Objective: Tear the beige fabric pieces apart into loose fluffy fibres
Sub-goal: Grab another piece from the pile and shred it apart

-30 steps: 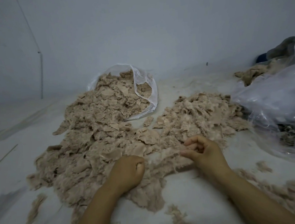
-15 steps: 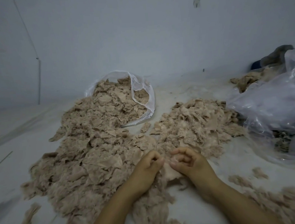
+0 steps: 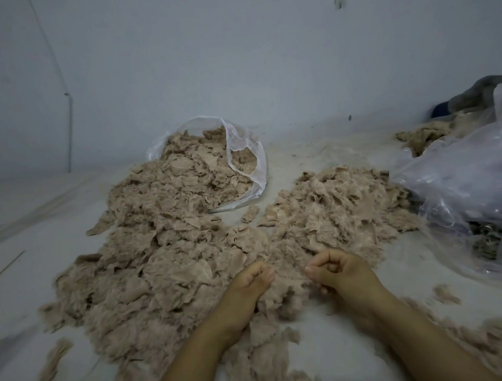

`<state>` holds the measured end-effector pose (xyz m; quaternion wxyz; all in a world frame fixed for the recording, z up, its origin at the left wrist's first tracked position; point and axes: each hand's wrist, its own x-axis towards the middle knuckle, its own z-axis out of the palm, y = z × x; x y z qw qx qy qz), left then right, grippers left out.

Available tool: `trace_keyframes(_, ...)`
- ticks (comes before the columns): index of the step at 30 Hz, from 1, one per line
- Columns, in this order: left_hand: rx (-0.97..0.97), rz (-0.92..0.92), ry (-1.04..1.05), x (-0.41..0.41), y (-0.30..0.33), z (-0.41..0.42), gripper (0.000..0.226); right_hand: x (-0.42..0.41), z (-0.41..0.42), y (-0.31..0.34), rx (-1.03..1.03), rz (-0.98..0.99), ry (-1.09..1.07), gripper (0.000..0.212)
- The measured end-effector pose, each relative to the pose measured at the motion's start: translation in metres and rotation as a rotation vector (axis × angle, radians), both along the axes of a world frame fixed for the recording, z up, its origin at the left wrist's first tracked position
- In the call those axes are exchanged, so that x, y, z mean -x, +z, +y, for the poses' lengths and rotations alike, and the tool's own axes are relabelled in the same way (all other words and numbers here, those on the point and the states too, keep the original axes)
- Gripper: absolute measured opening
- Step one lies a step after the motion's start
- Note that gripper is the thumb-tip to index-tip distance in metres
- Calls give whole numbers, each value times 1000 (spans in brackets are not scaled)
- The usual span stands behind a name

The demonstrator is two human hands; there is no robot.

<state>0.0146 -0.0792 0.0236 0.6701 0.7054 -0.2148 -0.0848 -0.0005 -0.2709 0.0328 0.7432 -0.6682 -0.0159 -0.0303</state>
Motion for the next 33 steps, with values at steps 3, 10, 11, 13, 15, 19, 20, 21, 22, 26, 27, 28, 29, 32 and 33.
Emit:
trace_keyframes(3,-52,-47,-18,1,-1,-1,23,-2,-2,0,76,-41,-99,15)
trace_keyframes(10,130,44,95,0,4,12,21,5,-12,8,143,-2,-7,25)
trace_keyframes(11,134,66,73,2,5,10,20,9,-8,10,176,22,82,31)
trace_keyframes(13,96,49,43,5,5,4,20,14,4,9,247,40,203,28)
trace_keyframes(15,49,3,41,7,6,0,20,17,13,4,304,29,258,20)
trace_keyframes(19,41,-42,134,6,7,-3,23,13,13,2,188,-8,201,20)
trace_keyframes(20,70,-30,177,5,8,-3,24,12,10,4,149,-17,181,19)
trace_keyframes(21,103,-10,218,4,9,-2,24,11,7,5,123,-24,173,19)
trace_keyframes(22,128,9,244,3,10,-1,23,11,5,5,103,-34,175,19)
trace_keyframes(26,118,27,270,3,10,1,24,9,-1,5,-16,-78,71,18)
trace_keyframes(27,121,26,266,3,10,0,25,7,-2,5,-40,-80,51,17)
trace_keyframes(28,123,20,257,4,10,0,25,8,-2,5,-44,-72,67,15)
trace_keyframes(29,117,12,245,5,10,-1,24,9,0,5,-37,-48,106,15)
trace_keyframes(32,72,-24,192,7,8,-4,24,9,11,-1,-18,79,218,45)
trace_keyframes(33,60,-30,182,7,7,-5,25,8,13,-3,-18,93,230,44)
